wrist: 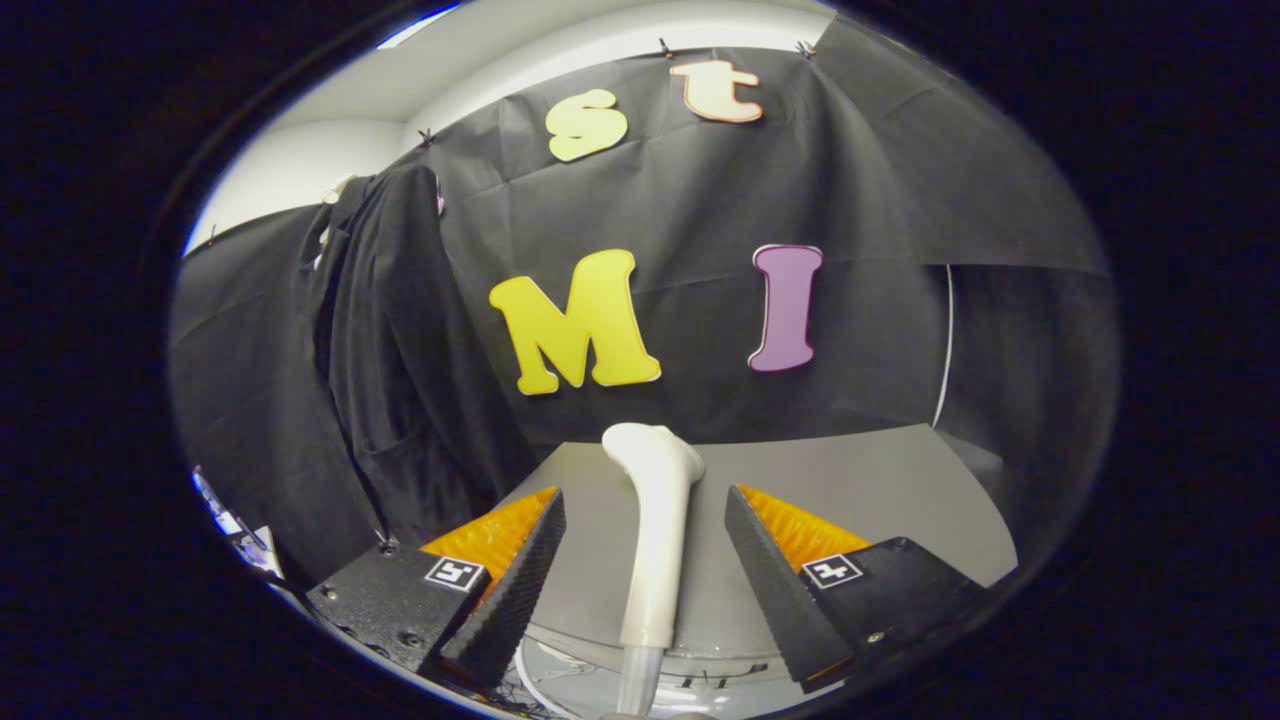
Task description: Iron the clothes twice with a garment steamer, once on the left side and once on the right side.
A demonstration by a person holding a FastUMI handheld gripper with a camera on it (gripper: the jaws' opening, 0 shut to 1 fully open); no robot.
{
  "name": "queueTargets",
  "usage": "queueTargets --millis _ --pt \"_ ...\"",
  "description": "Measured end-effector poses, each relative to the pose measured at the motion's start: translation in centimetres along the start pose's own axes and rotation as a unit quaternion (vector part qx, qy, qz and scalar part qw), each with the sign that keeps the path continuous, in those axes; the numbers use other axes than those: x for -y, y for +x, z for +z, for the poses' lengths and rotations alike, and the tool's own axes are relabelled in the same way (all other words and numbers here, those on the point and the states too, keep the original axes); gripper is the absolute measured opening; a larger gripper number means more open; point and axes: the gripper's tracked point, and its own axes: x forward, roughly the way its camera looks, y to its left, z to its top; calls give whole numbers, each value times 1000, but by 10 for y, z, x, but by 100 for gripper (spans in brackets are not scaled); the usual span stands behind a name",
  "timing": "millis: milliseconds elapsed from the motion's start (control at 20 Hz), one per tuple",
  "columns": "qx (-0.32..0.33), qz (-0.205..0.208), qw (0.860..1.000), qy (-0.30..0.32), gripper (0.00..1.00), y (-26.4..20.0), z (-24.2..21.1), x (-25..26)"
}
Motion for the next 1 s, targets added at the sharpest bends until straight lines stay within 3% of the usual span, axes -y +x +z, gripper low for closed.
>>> queueTargets --millis 500,700,1000 --pt "-132 36 988 76 96 56 -40 21" --pt "-167 62 978 104 84 71 -55 16" --pt "-185 81 967 157 55 77 -60 16"
